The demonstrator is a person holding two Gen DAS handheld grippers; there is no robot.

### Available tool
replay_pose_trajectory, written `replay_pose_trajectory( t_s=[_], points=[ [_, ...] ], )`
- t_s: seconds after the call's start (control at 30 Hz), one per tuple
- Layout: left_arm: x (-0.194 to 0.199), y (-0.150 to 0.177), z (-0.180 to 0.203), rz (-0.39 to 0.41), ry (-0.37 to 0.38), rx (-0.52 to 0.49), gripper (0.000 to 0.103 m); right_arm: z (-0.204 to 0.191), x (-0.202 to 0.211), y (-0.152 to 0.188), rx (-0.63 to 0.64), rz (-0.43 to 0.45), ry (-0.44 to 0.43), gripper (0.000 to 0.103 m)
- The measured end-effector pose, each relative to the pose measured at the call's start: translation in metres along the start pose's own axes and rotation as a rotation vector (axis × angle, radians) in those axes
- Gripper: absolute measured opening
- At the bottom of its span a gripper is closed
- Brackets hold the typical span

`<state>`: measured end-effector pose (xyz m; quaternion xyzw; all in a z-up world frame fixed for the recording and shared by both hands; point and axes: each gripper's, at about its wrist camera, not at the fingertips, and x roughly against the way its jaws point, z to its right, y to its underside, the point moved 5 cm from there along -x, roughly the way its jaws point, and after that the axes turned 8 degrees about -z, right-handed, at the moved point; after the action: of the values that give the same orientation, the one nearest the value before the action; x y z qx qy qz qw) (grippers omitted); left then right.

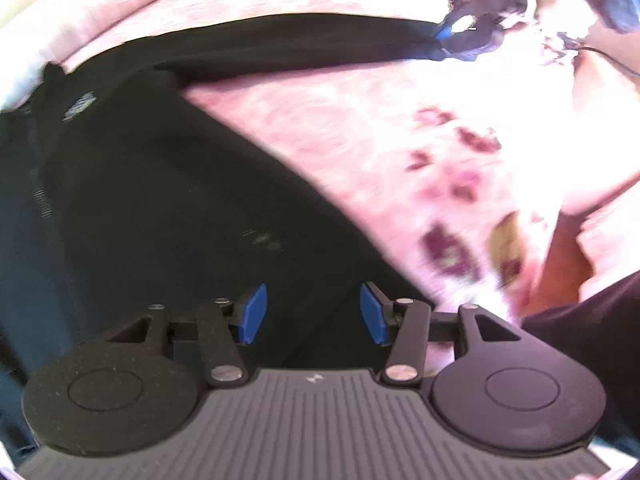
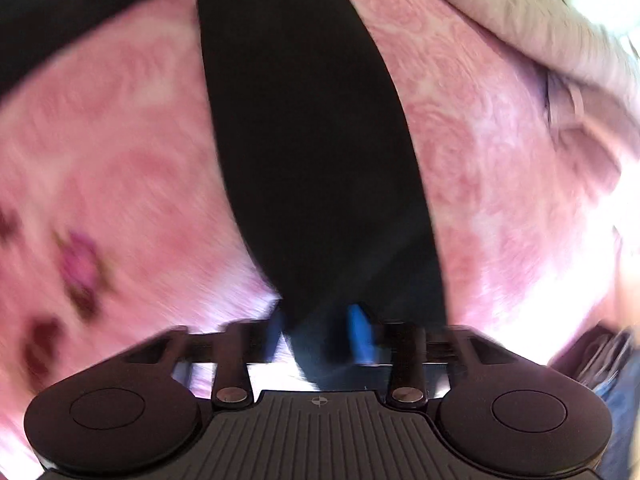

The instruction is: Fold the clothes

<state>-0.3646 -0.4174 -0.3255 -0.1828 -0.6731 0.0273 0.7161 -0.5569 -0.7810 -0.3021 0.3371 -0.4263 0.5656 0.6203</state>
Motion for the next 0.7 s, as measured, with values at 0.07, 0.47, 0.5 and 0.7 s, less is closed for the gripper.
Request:
replay_pose_trajectory(
  t_s=[0.07,0.47,0.5,0.7],
  points=[
    [0.001,-0.006,0.011,0.019,0.01,-0.017,0.047,0.012,-0.005,0.005,0.079,0.001,0.071,0.003],
    [0.019,0.013,-0.022,0.014,-0.076,0.11,0.047,0.036,-0.037,0.007,0.102,-0.063,0.217,0.007],
    [0.023,0.02,-0.031,0.008,-0.093,0.139,0.047,0.032,-0.031,0.005,0.065,-0.07,0.202,0.01],
    [0.04,0.065,-0.071,-0.031,-0.186,0.219,0.048,-0.007,0.011,-0.023,-0.142,0.0,0.03,0.047]
  ],
)
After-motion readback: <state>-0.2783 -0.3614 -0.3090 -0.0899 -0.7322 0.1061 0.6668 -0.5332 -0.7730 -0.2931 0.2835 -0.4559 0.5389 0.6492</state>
